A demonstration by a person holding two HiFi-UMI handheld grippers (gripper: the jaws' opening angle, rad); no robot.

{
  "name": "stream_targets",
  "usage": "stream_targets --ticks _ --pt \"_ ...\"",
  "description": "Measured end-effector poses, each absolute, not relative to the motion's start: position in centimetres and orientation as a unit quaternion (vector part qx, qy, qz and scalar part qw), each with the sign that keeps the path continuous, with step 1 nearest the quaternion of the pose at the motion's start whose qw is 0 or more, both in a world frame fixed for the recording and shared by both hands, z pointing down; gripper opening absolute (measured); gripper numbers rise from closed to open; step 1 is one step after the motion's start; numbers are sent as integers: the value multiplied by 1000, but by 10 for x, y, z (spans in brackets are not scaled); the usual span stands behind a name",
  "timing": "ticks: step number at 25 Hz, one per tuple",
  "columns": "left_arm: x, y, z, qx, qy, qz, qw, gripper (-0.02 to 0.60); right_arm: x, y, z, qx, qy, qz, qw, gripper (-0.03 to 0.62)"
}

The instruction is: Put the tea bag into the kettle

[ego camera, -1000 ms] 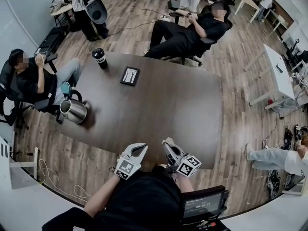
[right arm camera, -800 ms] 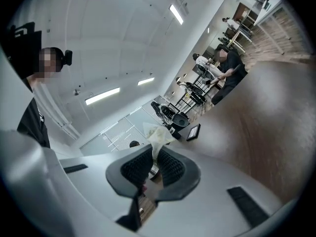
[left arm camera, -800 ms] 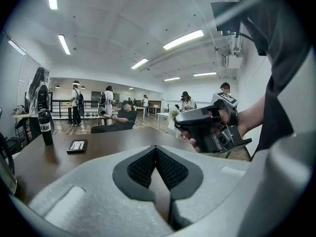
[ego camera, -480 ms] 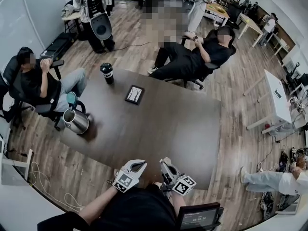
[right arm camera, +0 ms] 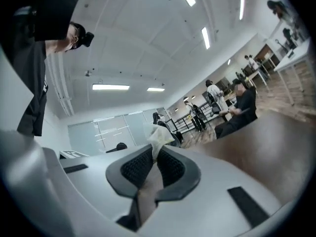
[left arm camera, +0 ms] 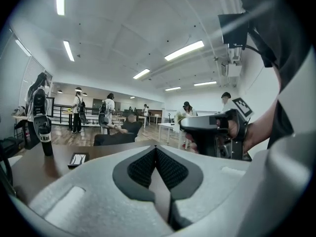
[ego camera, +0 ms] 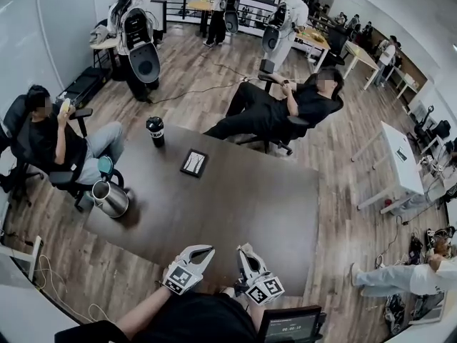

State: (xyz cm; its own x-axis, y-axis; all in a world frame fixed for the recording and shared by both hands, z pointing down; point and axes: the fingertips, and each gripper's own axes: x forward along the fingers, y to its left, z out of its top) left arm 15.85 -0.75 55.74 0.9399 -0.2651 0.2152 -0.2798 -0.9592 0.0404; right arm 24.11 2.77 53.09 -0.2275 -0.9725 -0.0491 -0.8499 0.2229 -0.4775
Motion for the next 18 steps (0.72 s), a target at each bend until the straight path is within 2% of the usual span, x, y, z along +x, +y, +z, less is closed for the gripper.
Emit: stream_targets --ticks 6,11,18 --pt "153 -29 501 984 -167 56 2 2 243 21 465 -621 776 -41 103 31" --pt "137 -31 455 982 -176 37 -59 2 235 23 416 -633 768 57 86 31" --pt "102 -23 417 986 -146 0 -77 2 188 10 395 -609 785 94 72 31"
